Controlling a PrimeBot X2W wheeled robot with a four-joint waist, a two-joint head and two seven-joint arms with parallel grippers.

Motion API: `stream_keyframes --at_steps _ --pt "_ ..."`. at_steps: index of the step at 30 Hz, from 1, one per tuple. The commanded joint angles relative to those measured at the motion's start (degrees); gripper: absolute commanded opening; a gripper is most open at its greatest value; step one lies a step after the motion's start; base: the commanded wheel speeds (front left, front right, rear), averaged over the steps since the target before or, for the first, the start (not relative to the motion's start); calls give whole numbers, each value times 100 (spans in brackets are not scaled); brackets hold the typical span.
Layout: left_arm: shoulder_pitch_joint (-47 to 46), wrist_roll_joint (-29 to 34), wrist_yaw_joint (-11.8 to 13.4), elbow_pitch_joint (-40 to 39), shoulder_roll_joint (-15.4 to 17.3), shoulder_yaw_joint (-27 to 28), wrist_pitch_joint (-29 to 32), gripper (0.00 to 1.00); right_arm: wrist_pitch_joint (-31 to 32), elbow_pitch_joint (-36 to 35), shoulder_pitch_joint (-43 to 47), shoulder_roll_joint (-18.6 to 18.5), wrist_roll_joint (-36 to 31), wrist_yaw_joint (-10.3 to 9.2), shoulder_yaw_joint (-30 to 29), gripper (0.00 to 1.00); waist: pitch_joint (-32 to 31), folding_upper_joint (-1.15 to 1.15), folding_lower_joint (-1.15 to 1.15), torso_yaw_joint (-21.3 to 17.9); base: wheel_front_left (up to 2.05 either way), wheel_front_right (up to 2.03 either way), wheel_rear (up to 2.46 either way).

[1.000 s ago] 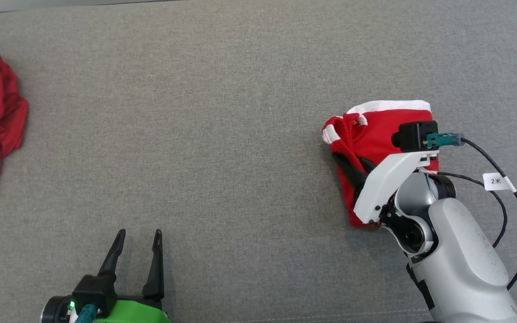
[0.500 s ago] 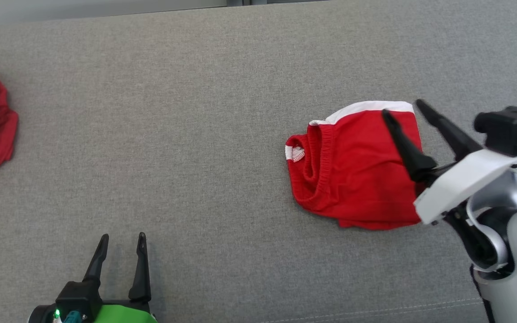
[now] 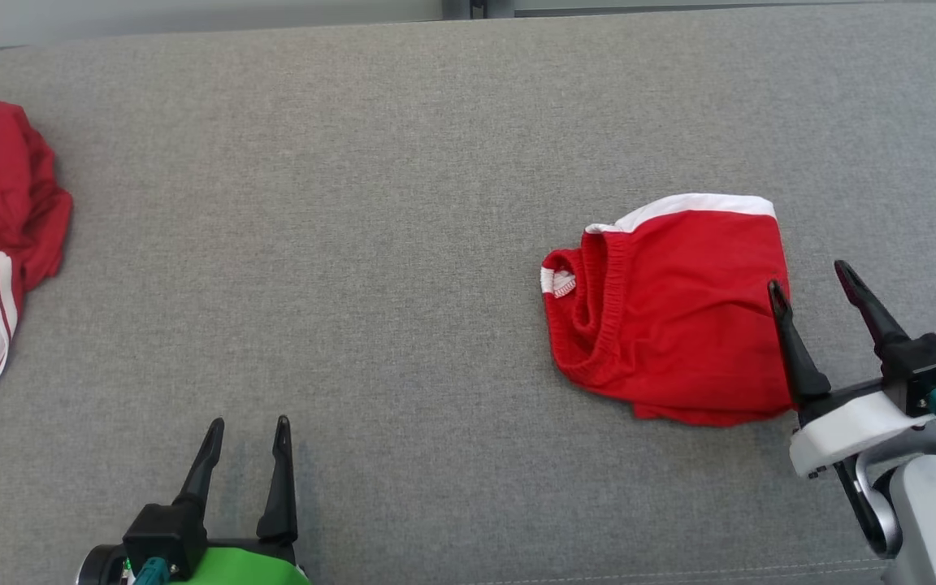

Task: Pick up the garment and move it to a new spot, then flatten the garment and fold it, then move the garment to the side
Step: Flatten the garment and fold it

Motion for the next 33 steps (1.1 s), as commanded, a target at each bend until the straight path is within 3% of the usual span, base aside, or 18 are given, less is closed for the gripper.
stream_keyframes --at_steps 1,4,7,9,10,11,23,33 --pt "-52 -39 34 18 9 -21 -1 100 -108 231 -51 41 -115 -6 -71 100 -19 0 0 55 0 0 0" --pt "-72 -84 46 42 10 -76 -1 100 -212 660 -253 265 -249 -6 -246 100 -35 0 0 112 0 0 0" --pt "-72 -110 86 28 9 -129 -1 100 -212 492 -364 467 -358 -6 -425 100 -22 0 0 142 0 0 0" --pt "-62 -111 85 26 10 -138 -1 100 -210 409 -368 547 -425 -6 -498 66 -14 0 0 154 0 0 0" --pt "-68 -103 82 30 9 -141 -1 100 -212 362 -387 567 -455 -6 -537 23 -6 0 0 161 0 0 0" --pt "-80 -92 78 36 9 -144 -1 100 -212 336 -394 588 -482 -6 -572 0 2 0 0 171 0 0 0" --pt "-272 78 -32 86 10 -103 -1 100 -213 1028 -471 864 -819 -6 -846 0 228 0 0 222 0 0 0" --pt "-210 56 -22 63 10 23 -1 100 -214 1217 157 986 -1127 -6 -388 0 272 0 0 273 0 0 0"
